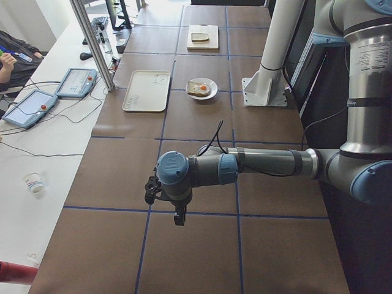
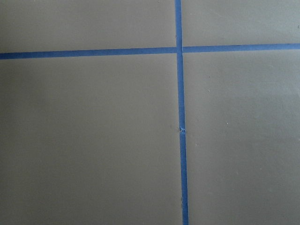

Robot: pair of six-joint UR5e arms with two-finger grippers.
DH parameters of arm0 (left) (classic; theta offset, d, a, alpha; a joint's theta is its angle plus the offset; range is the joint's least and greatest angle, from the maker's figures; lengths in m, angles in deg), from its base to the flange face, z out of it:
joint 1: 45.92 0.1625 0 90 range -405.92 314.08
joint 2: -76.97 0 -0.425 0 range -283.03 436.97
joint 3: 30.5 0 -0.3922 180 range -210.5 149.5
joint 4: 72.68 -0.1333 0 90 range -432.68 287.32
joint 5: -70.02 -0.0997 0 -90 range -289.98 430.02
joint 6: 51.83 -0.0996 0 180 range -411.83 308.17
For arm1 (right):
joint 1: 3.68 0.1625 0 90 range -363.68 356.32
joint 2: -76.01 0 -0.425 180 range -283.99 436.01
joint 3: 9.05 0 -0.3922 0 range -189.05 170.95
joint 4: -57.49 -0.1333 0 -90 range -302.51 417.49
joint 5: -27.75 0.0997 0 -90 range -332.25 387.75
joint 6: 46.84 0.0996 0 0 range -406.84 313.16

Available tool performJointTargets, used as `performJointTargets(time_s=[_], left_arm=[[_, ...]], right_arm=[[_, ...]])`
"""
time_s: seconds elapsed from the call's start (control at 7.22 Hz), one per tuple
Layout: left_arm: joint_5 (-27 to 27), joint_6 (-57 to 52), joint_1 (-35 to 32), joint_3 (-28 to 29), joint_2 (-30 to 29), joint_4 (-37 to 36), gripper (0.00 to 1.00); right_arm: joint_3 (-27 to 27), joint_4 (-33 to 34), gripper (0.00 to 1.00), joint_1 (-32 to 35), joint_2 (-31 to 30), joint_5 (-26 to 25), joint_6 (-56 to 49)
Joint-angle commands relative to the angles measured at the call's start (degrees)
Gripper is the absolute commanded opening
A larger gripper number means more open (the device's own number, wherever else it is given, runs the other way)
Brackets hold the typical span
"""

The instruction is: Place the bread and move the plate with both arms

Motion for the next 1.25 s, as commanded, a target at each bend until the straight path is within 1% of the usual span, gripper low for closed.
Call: performJointTargets(time_s=[0.0, 0.97, 1.11], left_arm=[[0.0, 0.0, -0.1, 0.0, 0.0, 0.0, 1.0], [0.0, 0.1, -0.1, 0.1, -0.4, 0.0, 1.0], [0.0, 0.2, -0.1, 0.0, -0.4, 0.0, 1.0]], right_arm=[[-0.1, -0.1, 1.0, -0.1, 0.1, -0.1, 0.0], [0.2, -0.3, 1.0, -0.1, 0.0, 0.0, 0.4], [1.1, -0.3, 1.0, -0.1, 0.1, 0.2, 0.4]])
